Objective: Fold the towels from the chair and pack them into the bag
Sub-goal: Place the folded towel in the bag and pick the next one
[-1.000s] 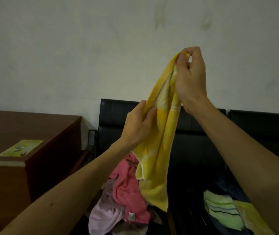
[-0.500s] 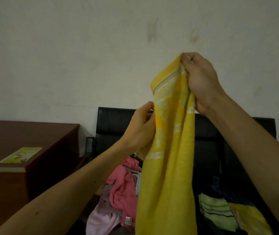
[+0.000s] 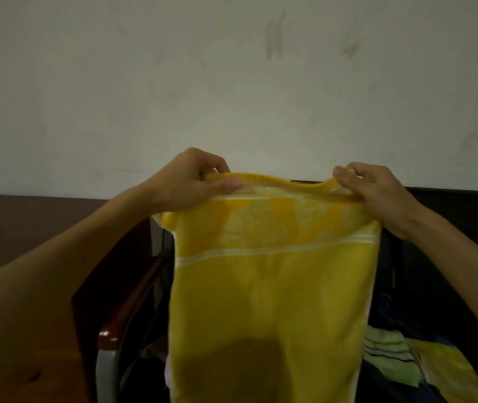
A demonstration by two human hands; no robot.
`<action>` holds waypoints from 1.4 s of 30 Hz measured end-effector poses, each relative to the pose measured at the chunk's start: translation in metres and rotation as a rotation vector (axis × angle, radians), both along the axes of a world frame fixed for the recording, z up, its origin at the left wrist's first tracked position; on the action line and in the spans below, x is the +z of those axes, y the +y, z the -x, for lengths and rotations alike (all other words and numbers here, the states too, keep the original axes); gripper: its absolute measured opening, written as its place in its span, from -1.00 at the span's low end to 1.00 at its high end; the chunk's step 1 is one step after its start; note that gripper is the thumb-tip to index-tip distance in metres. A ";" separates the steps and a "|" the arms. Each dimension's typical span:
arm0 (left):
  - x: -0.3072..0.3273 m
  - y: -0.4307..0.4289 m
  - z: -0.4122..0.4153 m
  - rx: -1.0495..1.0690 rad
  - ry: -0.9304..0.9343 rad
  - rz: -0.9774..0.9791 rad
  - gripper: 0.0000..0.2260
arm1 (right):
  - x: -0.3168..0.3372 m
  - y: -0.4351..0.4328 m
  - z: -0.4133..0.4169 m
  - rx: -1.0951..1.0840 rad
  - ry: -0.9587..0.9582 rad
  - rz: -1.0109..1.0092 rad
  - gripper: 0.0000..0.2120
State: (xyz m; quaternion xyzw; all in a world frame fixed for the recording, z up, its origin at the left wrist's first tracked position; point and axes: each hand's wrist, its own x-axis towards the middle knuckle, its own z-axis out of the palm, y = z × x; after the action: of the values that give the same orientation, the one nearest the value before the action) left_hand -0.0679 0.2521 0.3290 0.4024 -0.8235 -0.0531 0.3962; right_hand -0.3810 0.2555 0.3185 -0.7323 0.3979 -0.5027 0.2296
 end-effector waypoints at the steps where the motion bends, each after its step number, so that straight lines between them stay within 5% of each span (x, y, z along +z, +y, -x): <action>1: 0.001 0.001 -0.005 0.009 -0.031 -0.025 -0.66 | -0.003 -0.002 0.003 0.032 -0.031 -0.037 -0.45; 3: 0.001 0.004 -0.008 0.024 -0.095 -0.117 -0.65 | -0.010 -0.005 0.002 0.091 -0.069 -0.088 -0.36; 7: -0.005 -0.005 -0.020 0.090 -0.321 -0.326 -0.83 | -0.017 -0.011 -0.007 0.109 -0.162 -0.112 -0.75; 12: -0.028 -0.022 -0.057 0.157 -0.477 -0.527 -0.85 | -0.034 -0.027 0.000 -0.005 -0.170 -0.101 -0.90; 20: -0.075 -0.030 -0.090 -0.109 0.142 -0.549 -0.75 | -0.083 -0.045 0.025 -0.156 -0.088 -0.142 -0.83; 25: -0.113 -0.039 -0.085 -0.041 0.472 -0.422 -0.89 | -0.125 -0.051 0.032 -0.177 -0.056 -0.236 -0.89; 42: -0.246 -0.035 -0.051 0.141 0.724 -0.564 -0.73 | -0.226 -0.029 0.016 -0.256 -0.576 -0.483 -0.89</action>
State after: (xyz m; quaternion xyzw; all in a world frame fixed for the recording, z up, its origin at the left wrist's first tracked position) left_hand -0.0168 0.2172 0.0833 0.5049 -0.5561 -0.3852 0.5361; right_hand -0.3969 0.2262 0.0929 -0.4308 0.5122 -0.6039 0.4329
